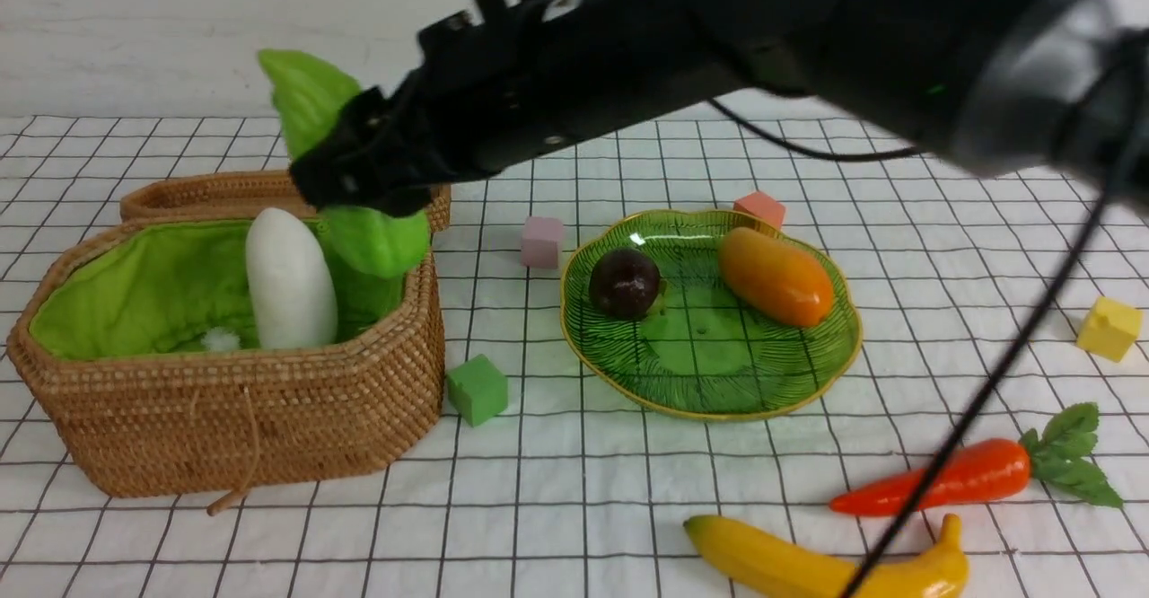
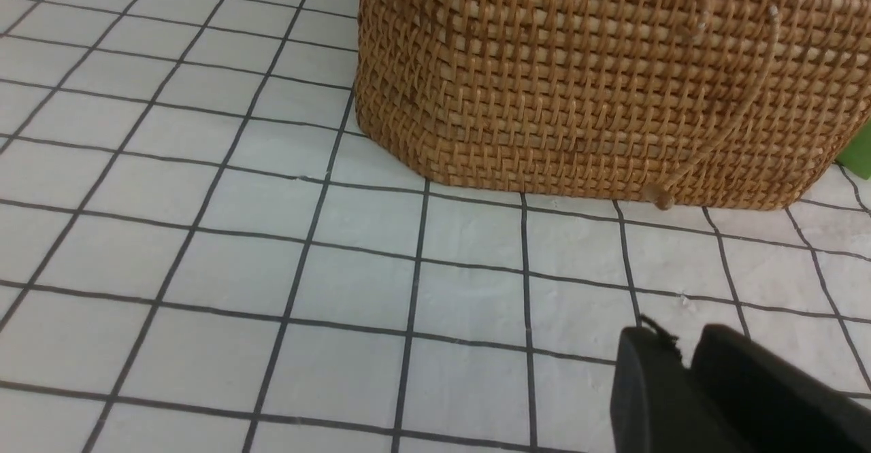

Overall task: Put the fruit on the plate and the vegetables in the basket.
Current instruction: Take a chayote with your right arm and place it on the basket on the left, then use the right arm to grab a banana and put it into the right plate

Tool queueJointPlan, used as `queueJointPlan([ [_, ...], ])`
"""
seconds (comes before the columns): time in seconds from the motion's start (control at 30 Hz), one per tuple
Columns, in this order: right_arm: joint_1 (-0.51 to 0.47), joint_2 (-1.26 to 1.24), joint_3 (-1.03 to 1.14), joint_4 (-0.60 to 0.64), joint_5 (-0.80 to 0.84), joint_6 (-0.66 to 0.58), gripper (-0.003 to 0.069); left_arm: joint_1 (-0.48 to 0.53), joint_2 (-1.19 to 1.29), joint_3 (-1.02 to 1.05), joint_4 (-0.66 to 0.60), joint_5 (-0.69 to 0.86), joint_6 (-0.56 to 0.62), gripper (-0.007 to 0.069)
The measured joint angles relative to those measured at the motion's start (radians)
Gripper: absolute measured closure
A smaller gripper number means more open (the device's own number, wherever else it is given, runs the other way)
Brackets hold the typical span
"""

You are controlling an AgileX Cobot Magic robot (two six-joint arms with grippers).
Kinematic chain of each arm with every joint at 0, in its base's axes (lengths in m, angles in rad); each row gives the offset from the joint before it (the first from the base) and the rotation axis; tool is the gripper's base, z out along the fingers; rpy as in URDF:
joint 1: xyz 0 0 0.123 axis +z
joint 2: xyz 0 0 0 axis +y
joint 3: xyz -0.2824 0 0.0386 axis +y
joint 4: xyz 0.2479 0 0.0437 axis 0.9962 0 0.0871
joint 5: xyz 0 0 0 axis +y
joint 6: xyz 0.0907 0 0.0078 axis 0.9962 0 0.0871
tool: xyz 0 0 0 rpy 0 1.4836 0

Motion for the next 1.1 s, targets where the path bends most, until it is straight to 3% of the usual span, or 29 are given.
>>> queueJointPlan([
  [0.23, 0.007, 0.161, -0.08, -0.001, -0.099, -0.002, 0.0189, 0.0, 0.0, 0.0, 0.0, 0.0, 0.0, 0.053],
  [0.43, 0.007, 0.164, -0.085, -0.009, -0.142, -0.003, 0.0002, 0.0, 0.0, 0.0, 0.0, 0.0, 0.0, 0.0524],
  [0.53, -0.002, 0.15, -0.089, -0.018, -0.13, -0.003, -0.0017, 0.0, 0.0, 0.0, 0.0, 0.0, 0.0, 0.0521],
  [0.7, -0.041, 0.063, -0.089, -0.115, 0.031, 0.002, 0.0004, 0.0, 0.0, 0.0, -0.001, 0.0, 0.0, 0.0518],
  [0.73, -0.08, -0.02, -0.09, -0.2, 0.179, 0.029, 0.0015, 0.0, 0.0, 0.0, -0.001, 0.0, 0.0, 0.0518],
  [0.9, -0.207, -0.209, -0.096, -0.423, 0.564, 0.154, 0.0035, 0.0, 0.0, 0.0, -0.001, 0.0, 0.0, 0.0516],
  [1.1, -0.363, -0.357, 0.16, -0.552, 0.637, 0.181, 0.007, 0.0, 0.0, 0.0, -0.001, 0.0, 0.0, 0.0511],
])
